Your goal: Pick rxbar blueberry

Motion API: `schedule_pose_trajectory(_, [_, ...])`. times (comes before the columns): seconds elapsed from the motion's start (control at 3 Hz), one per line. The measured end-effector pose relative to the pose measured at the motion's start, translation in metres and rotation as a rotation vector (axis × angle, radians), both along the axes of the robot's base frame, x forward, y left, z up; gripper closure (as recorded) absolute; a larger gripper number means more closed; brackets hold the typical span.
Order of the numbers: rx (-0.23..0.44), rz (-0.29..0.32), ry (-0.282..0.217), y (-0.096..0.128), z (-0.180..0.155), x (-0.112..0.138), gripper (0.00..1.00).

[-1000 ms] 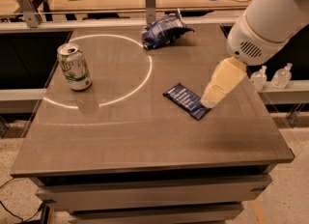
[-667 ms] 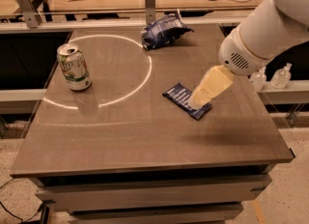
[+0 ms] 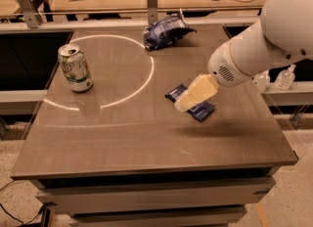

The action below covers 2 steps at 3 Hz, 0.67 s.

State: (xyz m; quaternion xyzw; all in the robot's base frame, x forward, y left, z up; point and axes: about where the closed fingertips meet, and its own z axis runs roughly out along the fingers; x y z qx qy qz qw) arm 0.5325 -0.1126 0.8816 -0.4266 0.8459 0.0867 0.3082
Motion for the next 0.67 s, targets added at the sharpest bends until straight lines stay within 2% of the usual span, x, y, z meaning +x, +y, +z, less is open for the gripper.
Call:
schedule_pose_trajectory(0.33, [0.014,-0.002,0.009,0.010,-0.013,0.005,0.00])
schedule_pose_trajectory(0.67, [0.028,-0.040,0.038,0.016,-0.031,0.005,0.00])
